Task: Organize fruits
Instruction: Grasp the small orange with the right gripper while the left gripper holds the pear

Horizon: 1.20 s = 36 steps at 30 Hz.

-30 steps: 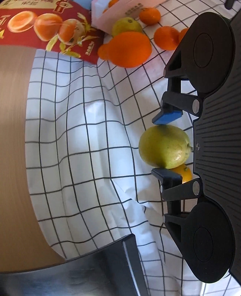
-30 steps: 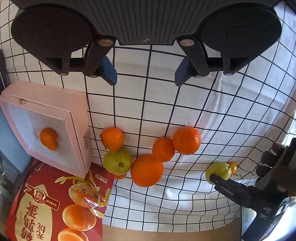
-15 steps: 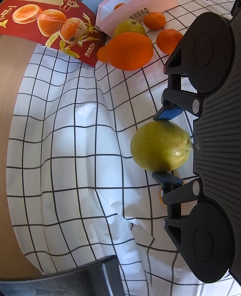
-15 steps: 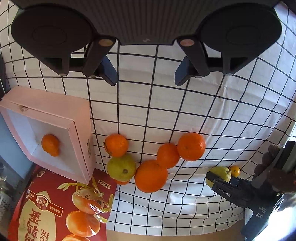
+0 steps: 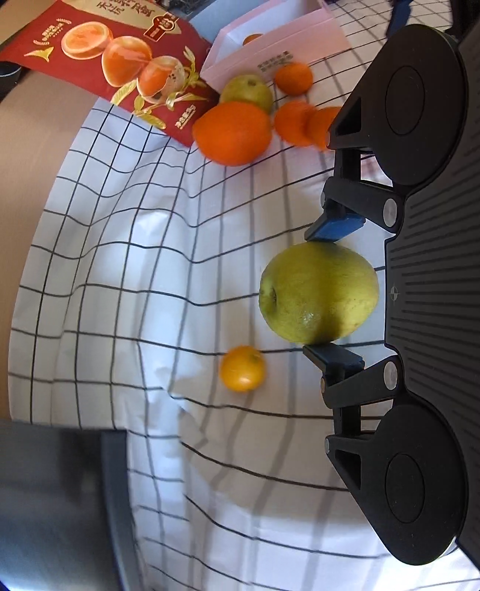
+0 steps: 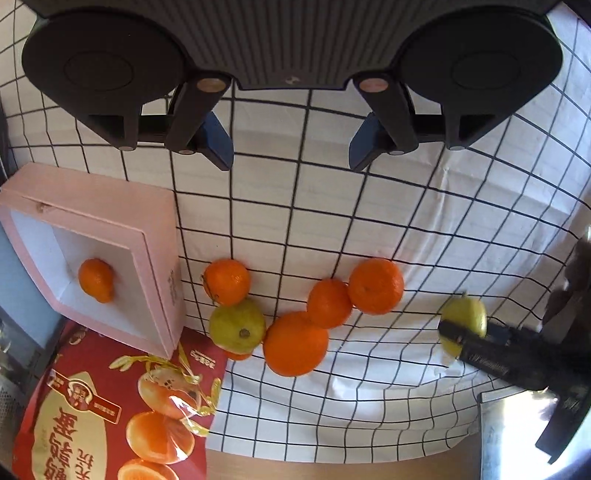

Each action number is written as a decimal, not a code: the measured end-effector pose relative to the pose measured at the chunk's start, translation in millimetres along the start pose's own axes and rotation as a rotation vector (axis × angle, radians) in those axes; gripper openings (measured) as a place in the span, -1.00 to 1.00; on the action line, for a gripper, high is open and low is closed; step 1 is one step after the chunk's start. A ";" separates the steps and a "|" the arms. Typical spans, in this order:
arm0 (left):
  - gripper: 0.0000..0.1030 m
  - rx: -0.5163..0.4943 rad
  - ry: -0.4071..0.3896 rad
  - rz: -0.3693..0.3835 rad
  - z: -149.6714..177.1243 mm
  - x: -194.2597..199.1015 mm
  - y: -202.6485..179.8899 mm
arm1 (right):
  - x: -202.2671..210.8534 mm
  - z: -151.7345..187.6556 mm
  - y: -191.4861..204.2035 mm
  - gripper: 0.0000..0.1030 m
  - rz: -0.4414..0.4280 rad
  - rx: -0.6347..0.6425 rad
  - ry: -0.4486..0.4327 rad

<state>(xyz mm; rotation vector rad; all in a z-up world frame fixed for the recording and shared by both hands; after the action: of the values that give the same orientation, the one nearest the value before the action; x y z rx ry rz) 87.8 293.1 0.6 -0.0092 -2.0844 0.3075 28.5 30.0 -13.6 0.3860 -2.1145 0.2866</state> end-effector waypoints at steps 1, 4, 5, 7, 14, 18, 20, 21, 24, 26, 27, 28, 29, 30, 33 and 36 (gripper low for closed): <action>0.25 0.011 0.001 -0.003 5.7 3.4 -0.2 | -0.4 -1.7 1.0 0.35 -0.005 0.001 -0.002; 0.25 0.042 0.010 0.009 22.0 12.7 -1.1 | -1.1 -6.3 5.7 0.35 -0.018 0.009 -0.007; 0.25 0.050 0.014 0.014 27.5 15.9 -1.7 | -1.0 -7.2 7.5 0.35 -0.022 0.013 -0.010; 0.25 0.068 0.020 0.018 37.8 22.7 -2.5 | -0.5 -9.4 11.3 0.35 -0.033 0.028 -0.016; 0.25 0.121 0.009 -0.047 67.8 50.6 2.8 | 0.3 -26.1 27.3 0.35 -0.069 0.101 -0.050; 0.25 0.137 0.002 -0.078 88.6 63.5 7.8 | 0.5 -54.3 47.4 0.27 -0.135 0.178 -0.089; 0.25 0.190 0.019 -0.040 98.0 64.1 16.2 | -0.8 -75.4 62.0 0.16 -0.184 0.219 -0.104; 0.25 0.213 0.006 -0.025 101.3 66.0 20.2 | -3.0 -87.0 69.6 0.16 -0.205 0.238 -0.105; 0.25 0.248 0.001 -0.009 103.8 68.4 26.2 | -15.7 -125.7 100.1 0.08 -0.244 0.303 -0.108; 0.25 0.248 0.000 -0.009 103.8 68.3 25.4 | -29.1 -148.1 122.1 -0.09 -0.255 0.350 -0.090; 0.25 0.245 -0.001 -0.011 103.5 68.0 24.6 | -37.8 -158.3 133.5 -0.11 -0.265 0.374 -0.071; 0.25 0.245 0.000 -0.013 103.2 68.1 24.3 | -46.6 -168.6 145.9 -0.11 -0.277 0.394 -0.053; 0.25 0.247 0.000 -0.012 103.0 67.9 24.4 | -54.8 -177.3 157.0 -0.11 -0.281 0.411 -0.042; 0.25 0.251 0.000 -0.009 102.9 67.9 24.8 | -63.3 -184.9 167.1 -0.11 -0.274 0.427 -0.038; 0.25 0.263 -0.003 -0.004 103.6 67.6 25.1 | -85.8 -200.9 192.3 -0.11 -0.249 0.452 -0.023; 0.25 0.274 -0.009 0.000 105.1 67.7 26.6 | -101.9 -210.7 209.4 -0.11 -0.245 0.448 0.003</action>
<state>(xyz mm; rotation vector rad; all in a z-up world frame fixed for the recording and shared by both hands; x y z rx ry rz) -39.4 305.2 1.9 0.1567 -2.0350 0.5908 163.3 313.2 2.0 0.8973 -1.9642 0.6167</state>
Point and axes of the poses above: each gripper's, at about its wrist camera, not at the fingertips, and x roughly against the way its jaws point, y to its left, z to its underside, the point moved 4 cm from there along -x, roughly the way its jaws point, and after that the axes turned 9 degrees about y, right-handed, at the moved point
